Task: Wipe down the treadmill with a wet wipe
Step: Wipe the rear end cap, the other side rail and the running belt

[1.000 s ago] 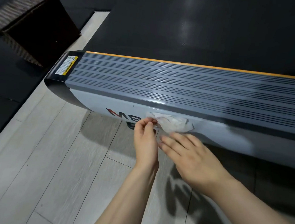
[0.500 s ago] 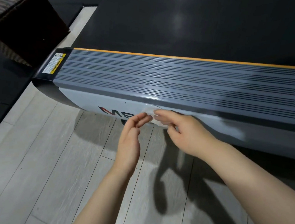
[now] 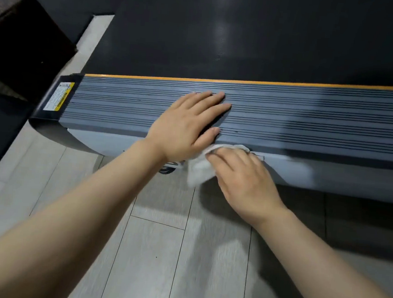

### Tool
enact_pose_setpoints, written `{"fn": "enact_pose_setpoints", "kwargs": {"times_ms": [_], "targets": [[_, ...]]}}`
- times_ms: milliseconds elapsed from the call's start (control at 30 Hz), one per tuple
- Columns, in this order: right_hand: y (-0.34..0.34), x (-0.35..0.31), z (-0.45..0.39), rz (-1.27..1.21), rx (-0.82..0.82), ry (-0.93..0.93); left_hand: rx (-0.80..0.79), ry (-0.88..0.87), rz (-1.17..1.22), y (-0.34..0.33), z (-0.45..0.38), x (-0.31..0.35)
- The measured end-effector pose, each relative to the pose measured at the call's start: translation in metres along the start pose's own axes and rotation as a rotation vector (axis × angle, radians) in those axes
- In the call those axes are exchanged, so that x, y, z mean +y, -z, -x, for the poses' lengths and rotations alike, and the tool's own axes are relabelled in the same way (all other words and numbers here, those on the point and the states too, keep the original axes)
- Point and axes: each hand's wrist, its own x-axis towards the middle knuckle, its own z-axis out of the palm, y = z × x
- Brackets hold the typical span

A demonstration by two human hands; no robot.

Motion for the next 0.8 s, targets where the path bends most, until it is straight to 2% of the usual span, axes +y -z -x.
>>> {"fn": "enact_pose_setpoints", "kwargs": {"times_ms": [100, 200, 267, 333, 533, 567, 600, 667, 767, 800], "targets": [[-0.018, 0.016, 0.002, 0.311, -0.028, 0.3, -0.038, 0.013, 0.055, 0.0, -0.001, -0.001], [-0.026, 0.034, -0.001, 0.415, -0.054, 0.555, -0.165, -0.049, 0.01, 0.005, -0.003, -0.011], [-0.028, 0.039, -0.003, 0.462, -0.119, 0.661, -0.231, -0.118, -0.034, 0.006, -0.006, -0.017], [-0.03, 0.041, -0.003, 0.44, -0.149, 0.704, -0.191, -0.183, -0.087, 0.005, -0.007, -0.022], [-0.006, 0.033, -0.026, 0.365, -0.026, 0.733, -0.123, -0.205, -0.049, 0.002, -0.01, -0.024], [-0.007, 0.036, -0.024, 0.375, -0.053, 0.721, -0.118, -0.203, -0.046, 0.003, -0.01, -0.025], [-0.009, 0.042, -0.018, 0.41, -0.126, 0.715, -0.119, -0.202, -0.04, 0.003, -0.01, -0.025], [-0.016, 0.057, 0.005, 0.582, -0.391, 0.774, -0.12, -0.2, -0.022, 0.002, -0.01, -0.024], [-0.024, 0.074, 0.043, 1.028, -0.76, 0.867, -0.124, -0.201, -0.024, 0.002, -0.012, -0.024], [-0.027, 0.078, 0.054, 1.014, -0.856, 0.873, -0.132, -0.193, -0.029, 0.002, -0.011, -0.024]]}}
